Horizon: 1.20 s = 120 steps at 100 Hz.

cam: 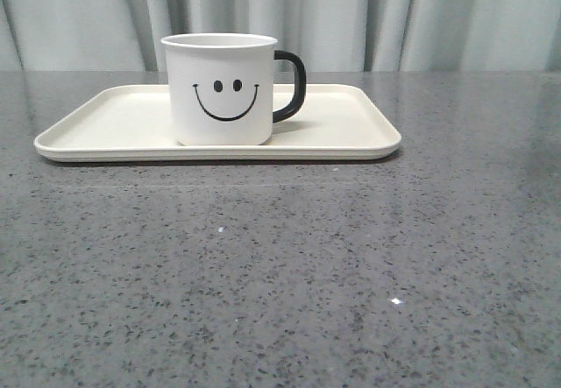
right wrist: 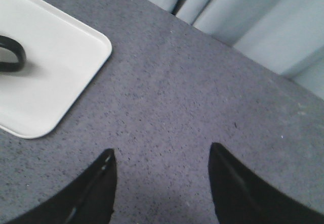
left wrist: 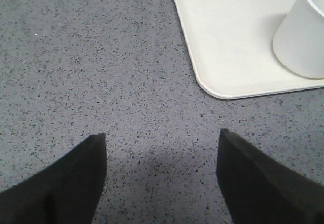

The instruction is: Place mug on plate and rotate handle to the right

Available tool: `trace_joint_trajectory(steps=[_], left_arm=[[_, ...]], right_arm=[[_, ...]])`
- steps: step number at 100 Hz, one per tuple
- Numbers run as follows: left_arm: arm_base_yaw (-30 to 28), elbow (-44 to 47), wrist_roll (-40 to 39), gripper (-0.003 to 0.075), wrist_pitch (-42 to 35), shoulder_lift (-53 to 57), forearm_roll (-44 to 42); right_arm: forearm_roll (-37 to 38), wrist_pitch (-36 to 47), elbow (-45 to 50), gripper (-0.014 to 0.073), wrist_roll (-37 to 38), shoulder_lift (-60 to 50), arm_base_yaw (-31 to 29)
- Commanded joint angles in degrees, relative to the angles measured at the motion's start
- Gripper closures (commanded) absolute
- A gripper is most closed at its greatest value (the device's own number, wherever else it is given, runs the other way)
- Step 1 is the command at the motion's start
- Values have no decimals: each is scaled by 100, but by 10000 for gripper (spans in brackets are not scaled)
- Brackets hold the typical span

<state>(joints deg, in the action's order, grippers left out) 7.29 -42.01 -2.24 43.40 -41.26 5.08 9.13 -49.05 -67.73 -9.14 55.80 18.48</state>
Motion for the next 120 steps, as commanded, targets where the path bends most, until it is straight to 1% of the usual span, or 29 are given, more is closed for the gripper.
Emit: trace_joint_trajectory(steps=[1, 16, 24, 37, 56, 120], left_arm=[[-18, -146, -8, 258, -388, 21, 30], [-18, -146, -8, 258, -388, 21, 30], [-18, -146, -8, 258, -388, 21, 30], [-18, -146, -8, 258, -388, 21, 30], [-18, -146, -8, 258, -388, 21, 30], [-18, -146, -8, 258, -388, 21, 30]], right_arm=[[161, 890, 562, 177, 76, -410, -266], [8, 1607, 1692, 177, 123, -765, -431], [-170, 1891, 2053, 177, 123, -833, -431], [-307, 2108, 2386, 177, 123, -833, -431], [-330, 2341, 2433, 177, 123, -833, -431], [-330, 2332, 2432, 177, 123, -833, -431]])
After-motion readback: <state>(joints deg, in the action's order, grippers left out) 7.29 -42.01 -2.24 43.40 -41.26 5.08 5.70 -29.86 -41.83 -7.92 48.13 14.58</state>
